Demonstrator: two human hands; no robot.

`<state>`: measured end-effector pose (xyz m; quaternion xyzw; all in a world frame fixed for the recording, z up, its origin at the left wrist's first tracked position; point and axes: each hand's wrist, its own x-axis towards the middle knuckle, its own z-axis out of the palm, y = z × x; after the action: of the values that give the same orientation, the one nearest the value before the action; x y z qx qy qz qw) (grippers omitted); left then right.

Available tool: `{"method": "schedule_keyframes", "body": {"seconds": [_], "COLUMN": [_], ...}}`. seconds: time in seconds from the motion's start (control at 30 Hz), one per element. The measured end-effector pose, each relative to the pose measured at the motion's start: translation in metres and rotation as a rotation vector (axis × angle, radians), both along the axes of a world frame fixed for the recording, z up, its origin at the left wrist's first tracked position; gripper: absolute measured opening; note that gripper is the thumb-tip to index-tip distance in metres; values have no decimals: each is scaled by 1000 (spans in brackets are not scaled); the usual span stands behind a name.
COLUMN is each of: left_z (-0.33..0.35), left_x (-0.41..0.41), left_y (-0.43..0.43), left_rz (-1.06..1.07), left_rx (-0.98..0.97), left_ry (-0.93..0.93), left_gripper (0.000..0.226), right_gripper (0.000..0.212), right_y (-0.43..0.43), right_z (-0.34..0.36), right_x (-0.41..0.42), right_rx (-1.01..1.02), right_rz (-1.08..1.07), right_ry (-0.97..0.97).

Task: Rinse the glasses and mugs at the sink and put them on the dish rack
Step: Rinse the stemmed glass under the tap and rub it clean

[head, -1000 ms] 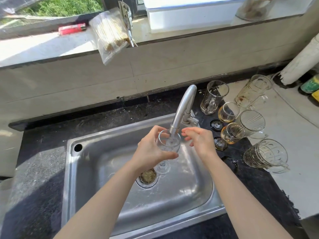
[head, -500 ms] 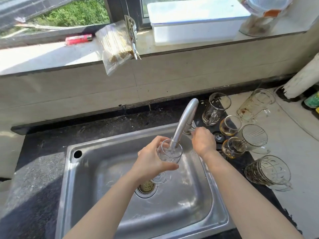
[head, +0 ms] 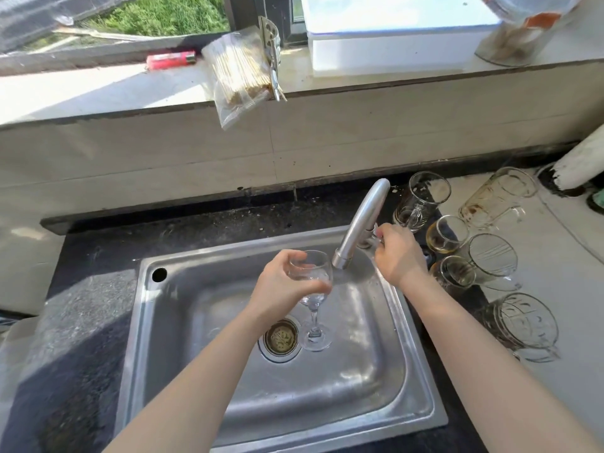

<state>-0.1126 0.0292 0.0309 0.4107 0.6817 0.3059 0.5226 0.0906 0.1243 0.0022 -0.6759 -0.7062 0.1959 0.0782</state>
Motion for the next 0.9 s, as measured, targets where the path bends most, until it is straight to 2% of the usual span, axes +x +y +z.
{"method": "schedule_keyframes", "body": {"seconds": [0.07,0.13,0.2,0.27,0.37,0.4,0.47,0.57,0.67,0.73,0.8,0.9], "left_z": [0,-2,-4,-3,3,4,5,3,6,3,1,1], "left_x": [-1,2,7,9,4,0,-7,-18,-25,-27,-28,-28], "left_y": [0,0,-1,-3,-8,-10,-16,-21,-24,-25,-26,-30], "left_rz": [125,208,257,308,286,255,193,109,27,3,6,-40], "left_rx": [-49,-81,-111,-152,-263,-303,-360,-382,-327,-252,-179,-123], "left_ry": [-55,-97,-130,-198,-362,-394,-397,-274,-145,-94,-38,22], "left_gripper": [60,58,61,67,52,44,34,38,43,43,45,35], "right_gripper": [35,39,43,38,10,7,14,26,12,17,19,19], "right_y": [-21,-47,-68,-81,-83,-80,-76,-75,-77,-79,-80,-81], "right_z": [7,19,25,23,20,21,32,49,61,67,73,79], "right_x": [-1,-8,-18,-28,-33,-33,-33,-36,-46,-53,-60,-68], "right_rx": [-62,-307,-533,-612,-464,-424,-370,-311,-213,-165,-140,-140], "right_rz": [-41,-34,54,121,157,203,344,486,597,654,698,726], "right_ry": [270,472,540,509,360,274,72,-148,-356,-483,-572,-661]}}
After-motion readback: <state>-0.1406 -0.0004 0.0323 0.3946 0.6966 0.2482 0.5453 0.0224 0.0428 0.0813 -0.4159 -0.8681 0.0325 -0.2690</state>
